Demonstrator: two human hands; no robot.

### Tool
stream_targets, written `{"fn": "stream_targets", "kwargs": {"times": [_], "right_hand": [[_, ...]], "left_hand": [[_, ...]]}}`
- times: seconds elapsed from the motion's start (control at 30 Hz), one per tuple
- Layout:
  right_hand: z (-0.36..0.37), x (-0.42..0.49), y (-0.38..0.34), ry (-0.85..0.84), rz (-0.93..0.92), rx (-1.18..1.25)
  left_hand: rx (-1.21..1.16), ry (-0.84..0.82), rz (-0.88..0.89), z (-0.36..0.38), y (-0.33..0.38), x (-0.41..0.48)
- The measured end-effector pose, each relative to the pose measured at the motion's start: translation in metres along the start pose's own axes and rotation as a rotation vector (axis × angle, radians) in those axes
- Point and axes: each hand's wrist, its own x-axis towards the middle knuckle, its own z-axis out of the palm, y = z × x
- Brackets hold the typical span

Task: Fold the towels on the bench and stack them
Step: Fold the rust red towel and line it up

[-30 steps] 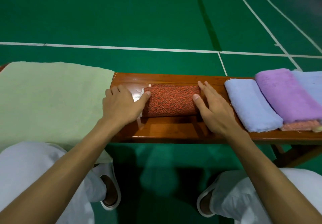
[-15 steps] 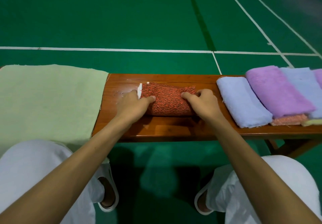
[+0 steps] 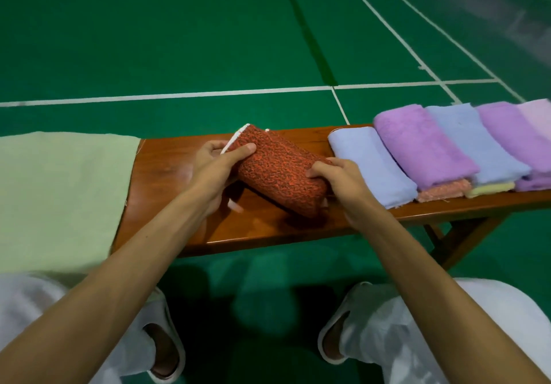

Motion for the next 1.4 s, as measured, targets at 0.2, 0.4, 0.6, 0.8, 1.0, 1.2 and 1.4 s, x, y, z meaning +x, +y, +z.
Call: {"fn": "stream_targets", "kwargs": {"times": [0.2, 0.4, 0.6, 0.8, 1.0, 1.2, 1.4], "right_hand": [[-0.056, -0.010, -0.002, 0.141, -0.158, -0.062], [-0.126, -0.010, 0.003, 0.451, -0.408, -0.251], [-0.146, -0.004, 0.014, 0.680, -0.391, -0.700], [-0.145, -0.015, -0.006, 0.750, -0.378, -1.037], [-0.169, 0.017, -0.036, 0.360, -0.572, -1.190], [-0.180, 0.059, -0.018, 0.118, -0.412, -1.380], [-0.184, 0.062, 0.014, 0.210, -0.453, -1.368]], "left_hand": [[-0.088, -0.010, 0.027, 0.081, 0.007, 0.026], [-0.031, -0.141, 0.078, 0.172, 0.018, 0.038], [0.416, -0.055, 0.144, 0.215, 0.004, 0.054], [0.826, 0.218, 0.621, 0.214, -0.014, 0.026], [1.220, -0.206, 0.763, 0.222, -0.037, -0.009], [1.408, -0.274, 0.719, 0.221, -0.028, 0.015], [1.364, -0.249, 0.756, 0.221, -0.043, 0.014]]}}
